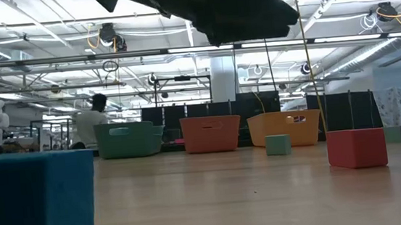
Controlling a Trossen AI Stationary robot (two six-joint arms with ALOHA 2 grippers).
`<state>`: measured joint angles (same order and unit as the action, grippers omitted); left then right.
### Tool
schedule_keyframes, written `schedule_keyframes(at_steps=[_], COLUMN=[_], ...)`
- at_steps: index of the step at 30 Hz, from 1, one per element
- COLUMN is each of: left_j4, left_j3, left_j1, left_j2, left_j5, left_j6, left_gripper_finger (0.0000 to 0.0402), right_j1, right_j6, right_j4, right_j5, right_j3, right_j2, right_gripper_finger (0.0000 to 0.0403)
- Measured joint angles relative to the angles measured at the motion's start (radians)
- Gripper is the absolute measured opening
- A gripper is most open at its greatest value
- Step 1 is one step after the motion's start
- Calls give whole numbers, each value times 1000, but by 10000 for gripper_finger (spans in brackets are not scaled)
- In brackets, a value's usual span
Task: Sort blocks by size
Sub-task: Put the red thick rectangular block into the orange bin
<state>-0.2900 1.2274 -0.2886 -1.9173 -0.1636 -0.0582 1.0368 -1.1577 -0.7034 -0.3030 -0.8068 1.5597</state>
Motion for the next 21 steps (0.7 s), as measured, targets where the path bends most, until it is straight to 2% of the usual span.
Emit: schedule_keyframes(at_steps=[6, 14, 18, 21], left_j4=[-50, -39, -38, -37], left_j3=[1, 2, 1, 1], left_j1=[5, 58, 83, 102], left_j2=[-30, -53, -52, -53], left_j5=[27, -29, -27, 23], left_j6=[75, 470, 579, 644], left_gripper_finger=[187, 187, 187, 187], right_j1=[-110, -241, -296, -338], right_j6=[134, 291, 387, 476], right_j4=[5, 13, 51, 89], right_j5=[-127, -280, -363, -429], right_j3=[0, 0, 0, 0], right_j2=[0, 0, 0, 0], right_gripper_finger=[120, 119, 119, 119])
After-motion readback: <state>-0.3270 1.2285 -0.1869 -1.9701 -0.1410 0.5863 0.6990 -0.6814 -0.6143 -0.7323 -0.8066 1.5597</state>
